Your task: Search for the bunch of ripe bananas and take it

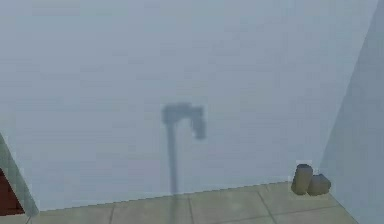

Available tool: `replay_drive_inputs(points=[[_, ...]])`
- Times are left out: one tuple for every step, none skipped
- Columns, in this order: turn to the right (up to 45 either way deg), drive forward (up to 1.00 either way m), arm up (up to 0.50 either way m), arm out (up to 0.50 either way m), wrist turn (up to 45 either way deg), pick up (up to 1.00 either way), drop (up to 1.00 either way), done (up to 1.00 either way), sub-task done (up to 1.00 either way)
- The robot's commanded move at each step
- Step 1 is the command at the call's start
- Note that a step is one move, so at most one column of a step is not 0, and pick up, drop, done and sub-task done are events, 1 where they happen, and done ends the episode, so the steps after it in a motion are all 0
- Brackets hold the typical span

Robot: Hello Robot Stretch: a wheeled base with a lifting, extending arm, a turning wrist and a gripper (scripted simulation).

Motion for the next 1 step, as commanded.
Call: replay_drive_inputs(points=[[-45.0, 0.0, 0.0, 0.0, 0.0, 0.0, 0.0, 0.0, 0.0]])
